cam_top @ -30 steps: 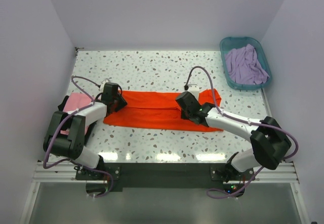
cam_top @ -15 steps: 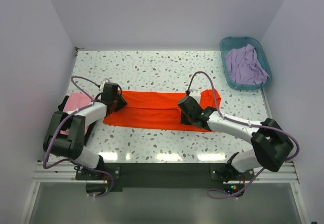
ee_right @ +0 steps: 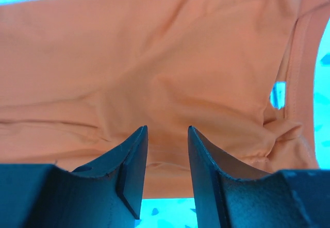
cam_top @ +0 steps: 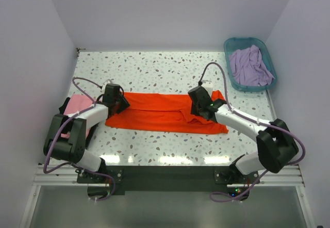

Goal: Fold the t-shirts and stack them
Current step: Fold the tshirt

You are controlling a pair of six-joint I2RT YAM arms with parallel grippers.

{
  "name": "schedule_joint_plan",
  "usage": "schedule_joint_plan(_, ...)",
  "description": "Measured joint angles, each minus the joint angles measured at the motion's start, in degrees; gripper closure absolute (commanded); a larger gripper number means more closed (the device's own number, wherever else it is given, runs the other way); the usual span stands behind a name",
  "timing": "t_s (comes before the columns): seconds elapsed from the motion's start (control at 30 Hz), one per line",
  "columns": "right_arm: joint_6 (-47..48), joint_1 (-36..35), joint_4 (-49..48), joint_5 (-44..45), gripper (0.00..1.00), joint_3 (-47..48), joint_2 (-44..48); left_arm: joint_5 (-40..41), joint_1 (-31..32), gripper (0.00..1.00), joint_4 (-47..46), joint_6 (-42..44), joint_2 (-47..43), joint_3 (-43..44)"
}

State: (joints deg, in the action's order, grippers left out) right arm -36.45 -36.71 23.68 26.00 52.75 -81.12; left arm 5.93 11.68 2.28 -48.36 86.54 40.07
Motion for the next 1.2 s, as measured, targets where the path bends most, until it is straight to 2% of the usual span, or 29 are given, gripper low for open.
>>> schedule_joint_plan(0.27,-0.68,-0.17,-2.56,-1.88,0.56,-11.41,-2.82,-0.2,0.0,0.61,0.15,0.17,0.0,0.85)
schedule_joint_plan(0.53,-1.11,-0.2,-0.42,-2.49,0.53,-11.67,3.23,-0.31,0.0,0.6,0.17,0.24,0.0,0.87)
schedule_joint_plan(0.7,-1.7,0.35,2.32,0.04,0.52,-8.87,10.05,-1.31,0.0,0.52,0.61,1.57,-0.92,1.22)
schedule_joint_plan(0.9,-3.02,3.06,2.19,0.63,0.52,-7.23,7.19,-0.5,1.64,0.49,2.03,2.99,-3.26,3.02)
schedule_joint_plan(1.07,-5.6,5.66,0.59,-0.79,0.52,-9.55,1.14,3.67,8.02,0.53,3.91,3.61,-3.58,3.87)
schedule_joint_plan(1.2,-7.45,7.61,-1.05,-2.71,0.52,-12.41,-1.18,6.84,12.61,0.62,5.01,3.63,-3.58,2.89)
